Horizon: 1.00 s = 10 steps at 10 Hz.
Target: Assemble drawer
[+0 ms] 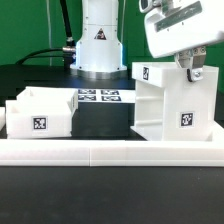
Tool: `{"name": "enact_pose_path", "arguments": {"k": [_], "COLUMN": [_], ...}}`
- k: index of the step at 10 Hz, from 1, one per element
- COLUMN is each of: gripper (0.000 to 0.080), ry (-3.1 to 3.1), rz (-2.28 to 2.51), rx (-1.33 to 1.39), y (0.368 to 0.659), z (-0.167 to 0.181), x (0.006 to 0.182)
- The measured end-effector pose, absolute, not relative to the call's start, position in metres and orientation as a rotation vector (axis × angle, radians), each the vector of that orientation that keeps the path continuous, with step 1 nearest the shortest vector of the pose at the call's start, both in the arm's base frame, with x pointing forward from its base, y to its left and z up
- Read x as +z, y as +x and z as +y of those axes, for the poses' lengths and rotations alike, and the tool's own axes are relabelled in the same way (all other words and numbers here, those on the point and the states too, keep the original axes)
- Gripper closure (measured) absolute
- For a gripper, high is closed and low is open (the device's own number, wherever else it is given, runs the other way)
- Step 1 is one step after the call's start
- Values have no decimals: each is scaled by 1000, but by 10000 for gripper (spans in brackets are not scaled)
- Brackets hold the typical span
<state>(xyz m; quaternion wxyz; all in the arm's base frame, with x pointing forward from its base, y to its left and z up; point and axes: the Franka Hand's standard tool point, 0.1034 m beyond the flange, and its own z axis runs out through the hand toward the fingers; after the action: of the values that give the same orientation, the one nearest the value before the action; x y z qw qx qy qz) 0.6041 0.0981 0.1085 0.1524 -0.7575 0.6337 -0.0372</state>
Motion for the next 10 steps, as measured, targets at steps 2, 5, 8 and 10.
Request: {"name": "enact_pose_path", "arguments": {"k": [2, 5, 8, 10], "gripper": [748, 747, 747, 747], "ry": [-2045, -2042, -2028, -2035], "rz": [1935, 1938, 1935, 1936], "rx": [-73, -45, -48, -29], "y": [610, 624, 638, 641], "z": [98, 99, 97, 98], "x": [106, 105, 110, 106]}}
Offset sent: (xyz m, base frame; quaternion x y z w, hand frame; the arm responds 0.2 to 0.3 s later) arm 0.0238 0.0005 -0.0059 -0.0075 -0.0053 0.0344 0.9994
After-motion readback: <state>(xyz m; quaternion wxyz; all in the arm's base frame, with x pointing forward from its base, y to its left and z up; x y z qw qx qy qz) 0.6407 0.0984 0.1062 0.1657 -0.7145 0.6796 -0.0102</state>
